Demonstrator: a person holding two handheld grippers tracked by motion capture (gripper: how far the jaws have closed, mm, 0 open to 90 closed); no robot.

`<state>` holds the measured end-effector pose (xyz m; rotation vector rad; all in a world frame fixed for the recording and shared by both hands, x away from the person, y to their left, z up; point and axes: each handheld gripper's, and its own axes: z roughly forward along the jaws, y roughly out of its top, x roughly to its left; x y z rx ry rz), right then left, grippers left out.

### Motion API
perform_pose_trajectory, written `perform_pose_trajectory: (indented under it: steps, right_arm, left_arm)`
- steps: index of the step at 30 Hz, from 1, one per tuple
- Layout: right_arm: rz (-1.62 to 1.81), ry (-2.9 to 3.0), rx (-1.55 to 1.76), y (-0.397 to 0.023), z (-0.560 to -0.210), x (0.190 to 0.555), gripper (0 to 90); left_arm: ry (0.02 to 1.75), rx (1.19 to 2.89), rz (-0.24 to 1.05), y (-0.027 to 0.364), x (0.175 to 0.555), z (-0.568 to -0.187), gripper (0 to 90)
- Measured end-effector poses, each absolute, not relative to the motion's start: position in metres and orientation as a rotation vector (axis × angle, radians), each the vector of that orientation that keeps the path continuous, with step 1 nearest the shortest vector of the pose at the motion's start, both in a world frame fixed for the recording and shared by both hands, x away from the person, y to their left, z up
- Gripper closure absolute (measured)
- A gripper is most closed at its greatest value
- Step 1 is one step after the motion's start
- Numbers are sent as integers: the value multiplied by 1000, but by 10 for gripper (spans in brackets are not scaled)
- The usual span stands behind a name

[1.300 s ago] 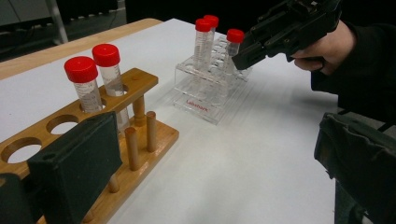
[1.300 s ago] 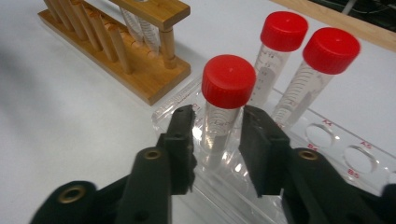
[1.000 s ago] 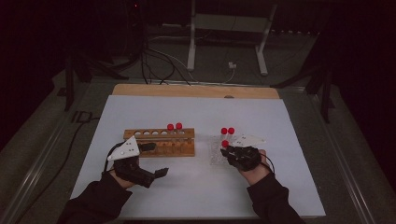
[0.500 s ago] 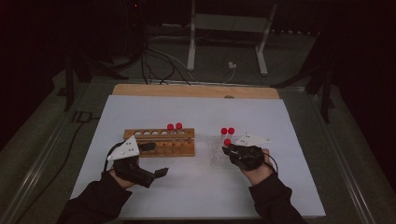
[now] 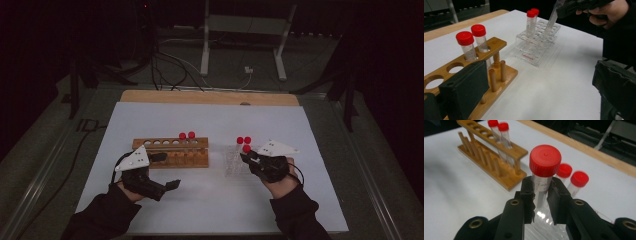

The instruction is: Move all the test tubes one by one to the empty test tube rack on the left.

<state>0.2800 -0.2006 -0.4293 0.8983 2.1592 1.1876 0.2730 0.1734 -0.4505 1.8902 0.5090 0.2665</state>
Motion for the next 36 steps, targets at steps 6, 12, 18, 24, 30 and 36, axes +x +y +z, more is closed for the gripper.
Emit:
perform_pose_trajectory:
  steps: [6,12,18,24,30,36]
  right_arm:
    - [1236,2154,853,-194,-419,270,747]
    - [1269,2196,807,-181,-419,263,747]
    - [1293,2248,762,-164,-425,257,747]
    - [1282,2318,725,-146,-436,254,747]
    - [1279,2371,696,-134,-445,251,747]
    - [1275,2412,670,-124,-451,249,747]
  left_arm:
    - [502,1886,266,171,272,-448,13]
    - [486,1884,260,168,270,-444,13]
    - [476,1884,252,165,269,-443,13]
    - [459,1884,239,161,267,-441,13]
    - [448,1879,223,157,266,-439,13]
    - [421,1884,227,149,261,-437,30]
